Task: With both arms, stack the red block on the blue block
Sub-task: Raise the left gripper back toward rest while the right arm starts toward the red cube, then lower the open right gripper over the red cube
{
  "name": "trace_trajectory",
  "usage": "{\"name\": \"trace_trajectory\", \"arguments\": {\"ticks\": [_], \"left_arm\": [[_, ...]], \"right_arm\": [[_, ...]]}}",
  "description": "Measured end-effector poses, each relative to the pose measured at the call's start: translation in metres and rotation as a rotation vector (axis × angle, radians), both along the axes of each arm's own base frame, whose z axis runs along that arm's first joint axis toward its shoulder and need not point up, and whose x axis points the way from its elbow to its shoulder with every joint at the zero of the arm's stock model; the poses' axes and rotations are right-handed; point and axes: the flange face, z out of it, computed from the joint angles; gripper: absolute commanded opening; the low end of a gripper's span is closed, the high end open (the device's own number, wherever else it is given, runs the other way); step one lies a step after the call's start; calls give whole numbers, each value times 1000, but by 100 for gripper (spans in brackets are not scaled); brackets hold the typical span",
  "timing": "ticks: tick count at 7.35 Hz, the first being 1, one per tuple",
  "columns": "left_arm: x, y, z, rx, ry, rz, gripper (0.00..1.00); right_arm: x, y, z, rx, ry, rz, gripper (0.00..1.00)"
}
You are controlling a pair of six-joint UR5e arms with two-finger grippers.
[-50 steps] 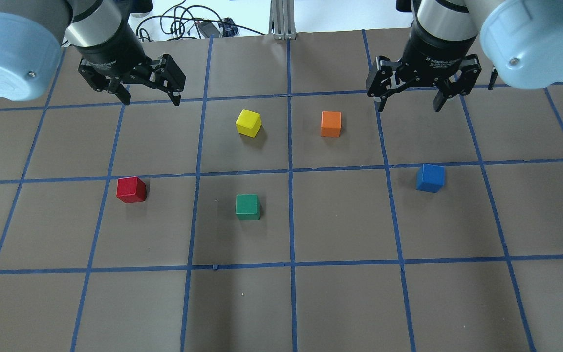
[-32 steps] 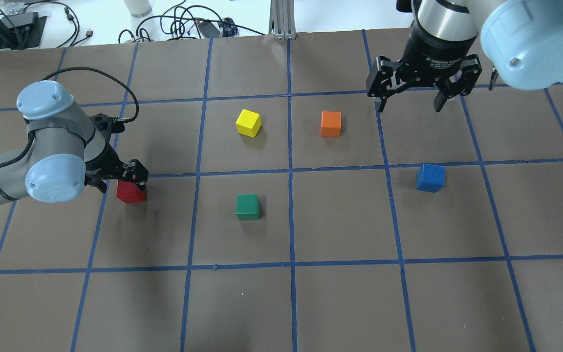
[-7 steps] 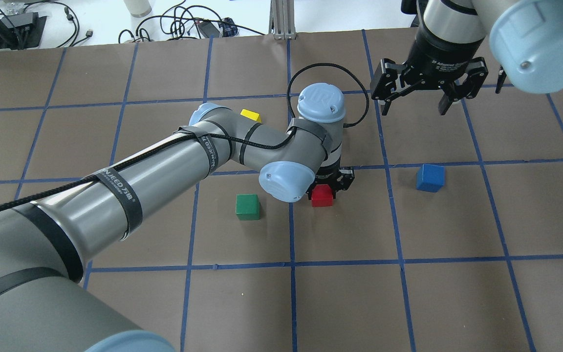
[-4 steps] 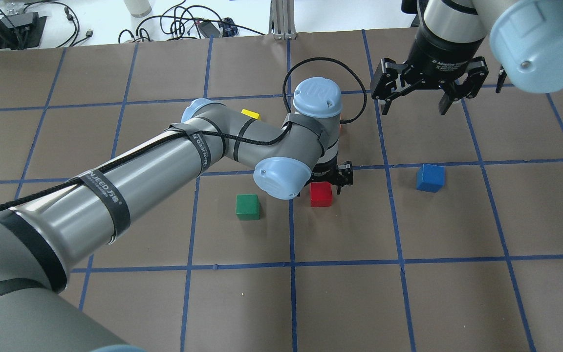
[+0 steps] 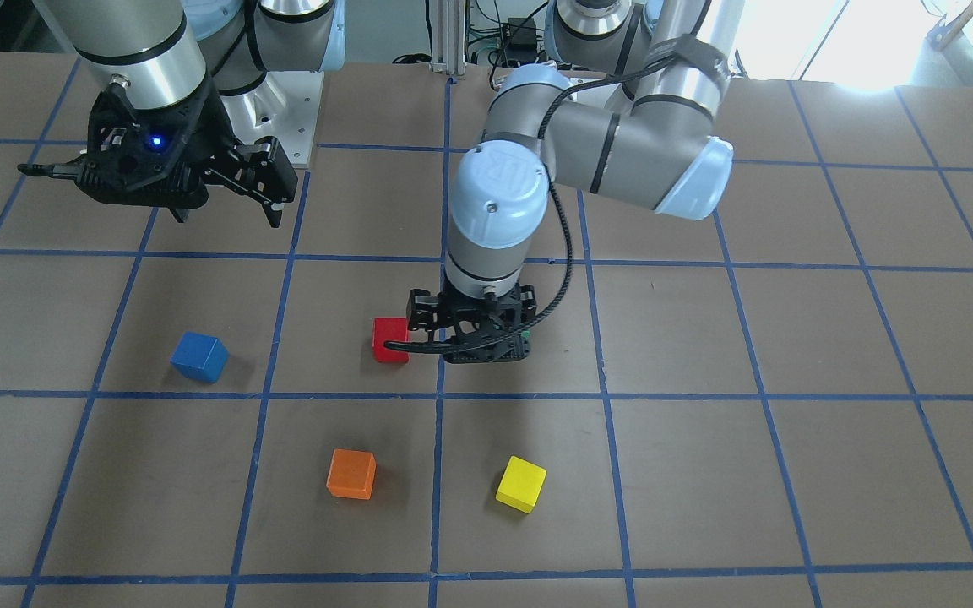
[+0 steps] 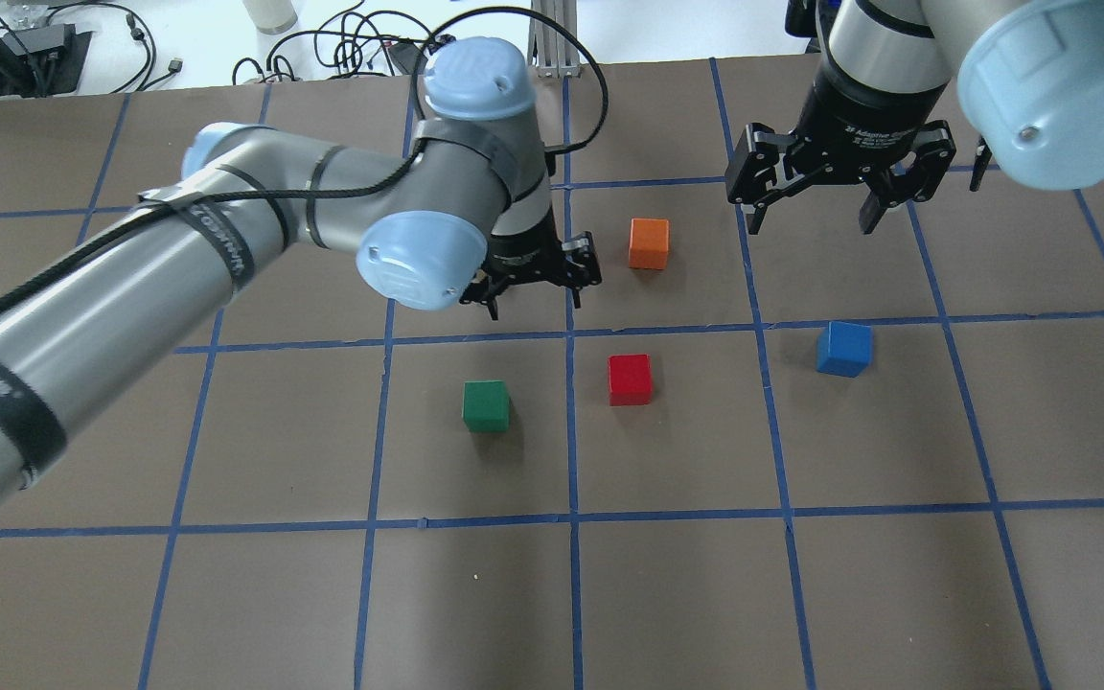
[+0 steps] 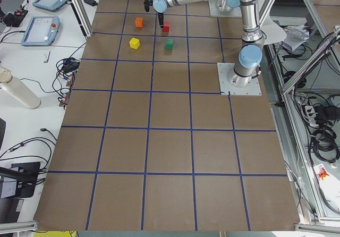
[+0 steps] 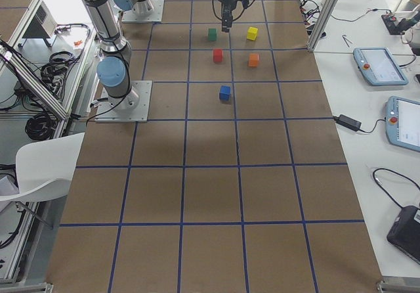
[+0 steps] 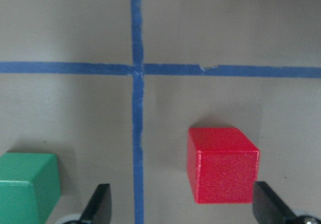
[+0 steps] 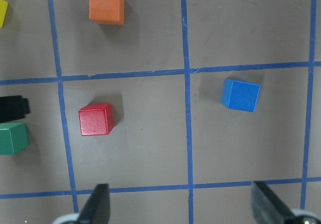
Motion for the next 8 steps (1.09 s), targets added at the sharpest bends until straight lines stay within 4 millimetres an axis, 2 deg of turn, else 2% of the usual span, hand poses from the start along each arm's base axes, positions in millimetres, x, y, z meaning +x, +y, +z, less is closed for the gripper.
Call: {"name": "trace_trajectory", "arguments": {"ticks": [1, 3, 4, 5, 6, 8], "left_arm": [[39, -3, 30, -9, -13, -5, 100], [106, 10, 100, -55, -63, -57, 100], [136, 21, 128, -63, -72, -73, 100], [157, 31, 151, -76, -71, -73, 100], [168, 40, 166, -86, -66, -68, 100], [167, 50, 178, -86, -18, -64, 100]], "right_arm": [[0, 1, -3, 4, 0, 0, 100], [1, 3, -9, 12, -1, 0, 100], [2, 5, -18, 28, -3, -3, 100], [4, 6, -34, 44, -9, -20, 100], [9, 4, -55, 44, -13, -40, 100], [35, 3, -102, 32, -14, -66, 100]]}}
